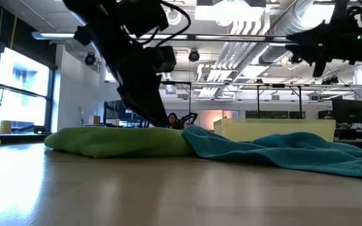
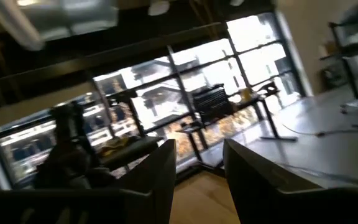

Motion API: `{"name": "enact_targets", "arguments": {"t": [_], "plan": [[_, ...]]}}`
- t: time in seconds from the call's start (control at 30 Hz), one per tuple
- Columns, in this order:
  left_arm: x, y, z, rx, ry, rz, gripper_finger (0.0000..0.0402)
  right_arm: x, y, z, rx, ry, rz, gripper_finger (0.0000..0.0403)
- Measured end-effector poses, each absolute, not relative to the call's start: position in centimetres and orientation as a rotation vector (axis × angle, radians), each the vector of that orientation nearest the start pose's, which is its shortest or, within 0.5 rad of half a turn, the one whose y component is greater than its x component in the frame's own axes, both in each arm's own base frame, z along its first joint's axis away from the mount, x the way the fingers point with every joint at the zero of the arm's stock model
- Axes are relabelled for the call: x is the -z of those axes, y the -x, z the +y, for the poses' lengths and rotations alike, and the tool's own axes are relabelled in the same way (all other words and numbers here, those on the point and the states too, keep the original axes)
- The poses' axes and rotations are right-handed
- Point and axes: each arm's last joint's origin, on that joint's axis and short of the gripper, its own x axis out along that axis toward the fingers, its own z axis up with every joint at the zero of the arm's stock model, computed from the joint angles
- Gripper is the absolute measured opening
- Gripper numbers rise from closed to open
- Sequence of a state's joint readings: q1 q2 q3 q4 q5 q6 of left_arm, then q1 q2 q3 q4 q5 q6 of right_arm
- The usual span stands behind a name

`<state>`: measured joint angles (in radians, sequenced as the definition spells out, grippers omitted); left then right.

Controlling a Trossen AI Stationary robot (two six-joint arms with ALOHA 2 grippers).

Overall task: Roll microfiber towels into tight, uniform cylinder then place into a basket
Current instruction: Fold the top green microfiber towel

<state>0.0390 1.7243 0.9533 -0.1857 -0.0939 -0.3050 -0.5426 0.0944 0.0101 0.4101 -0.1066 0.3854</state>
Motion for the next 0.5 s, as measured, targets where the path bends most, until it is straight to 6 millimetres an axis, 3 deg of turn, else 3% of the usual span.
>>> {"name": "enact_targets", "arguments": {"t": [0.13,0.23,0.37,0.5], "plan": [[-18.5,-33.7,2.1,-0.296,0.201,0.899,0.0181,-21.2,-8.5,-4.5,0.294,-0.211,-0.385,0.0126],[-19.3,-33.5,2.4,-0.336,0.195,0.922,0.0181,-22.2,-8.8,-4.5,0.304,-0.173,-0.361,0.0126],[-18.7,-32.6,2.7,-0.388,0.231,1.025,0.0181,-23.1,-9.7,-4.7,0.294,-0.164,-0.283,0.0126],[-16.6,-31.6,2.6,-0.474,0.300,1.174,0.0181,-23.4,-11.4,-5.1,0.271,-0.200,-0.168,0.0126]]}}
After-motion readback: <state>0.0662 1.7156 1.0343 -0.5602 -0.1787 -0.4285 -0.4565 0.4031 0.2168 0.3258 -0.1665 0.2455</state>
